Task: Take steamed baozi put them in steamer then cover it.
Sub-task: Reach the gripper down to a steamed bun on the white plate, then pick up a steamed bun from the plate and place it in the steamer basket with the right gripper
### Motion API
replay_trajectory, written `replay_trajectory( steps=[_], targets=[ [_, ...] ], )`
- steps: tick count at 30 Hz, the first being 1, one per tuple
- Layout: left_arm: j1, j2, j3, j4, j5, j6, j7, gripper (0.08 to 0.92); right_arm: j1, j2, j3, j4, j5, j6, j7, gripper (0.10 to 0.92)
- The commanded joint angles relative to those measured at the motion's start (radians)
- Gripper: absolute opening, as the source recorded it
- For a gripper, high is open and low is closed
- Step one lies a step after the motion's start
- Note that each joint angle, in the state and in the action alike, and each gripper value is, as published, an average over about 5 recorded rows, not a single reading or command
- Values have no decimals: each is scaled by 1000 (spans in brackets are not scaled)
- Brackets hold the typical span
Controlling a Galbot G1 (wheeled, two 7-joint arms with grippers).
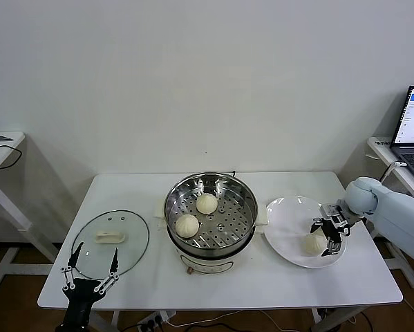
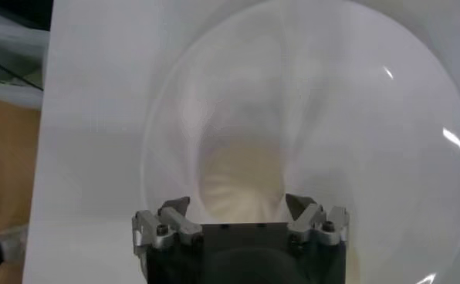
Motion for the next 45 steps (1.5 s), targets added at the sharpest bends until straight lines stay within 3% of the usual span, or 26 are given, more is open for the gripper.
replay_trajectory(
  steps=[1,7,13,21,25,35,45],
  targets=[
    [1,-1,0,3,1,-1,1,823,-6,14,-7,-11,-7,2,12,758],
    [1,-3,2,2,2,-2,1,823,16,7,-5,8,-6,1,6,645],
    [1,2,-1,-3,0,-1,0,823,209,18,21,87,14,37,-66,639],
    [2,2,8,-3,2,-2,1,823,642,178,-164,239,78,356,-114,660],
    [3,4,8,-2,2,-3,1,823,751,289,-252,322,123,441,-109,669],
    [-1,5,12,-2,2,-3,1,823,746,483,-366,448,72,610,-111,670],
    [1,5,8,-5,1,-8,0,823,618,498,-392,458,-67,662,-152,670]
  ],
)
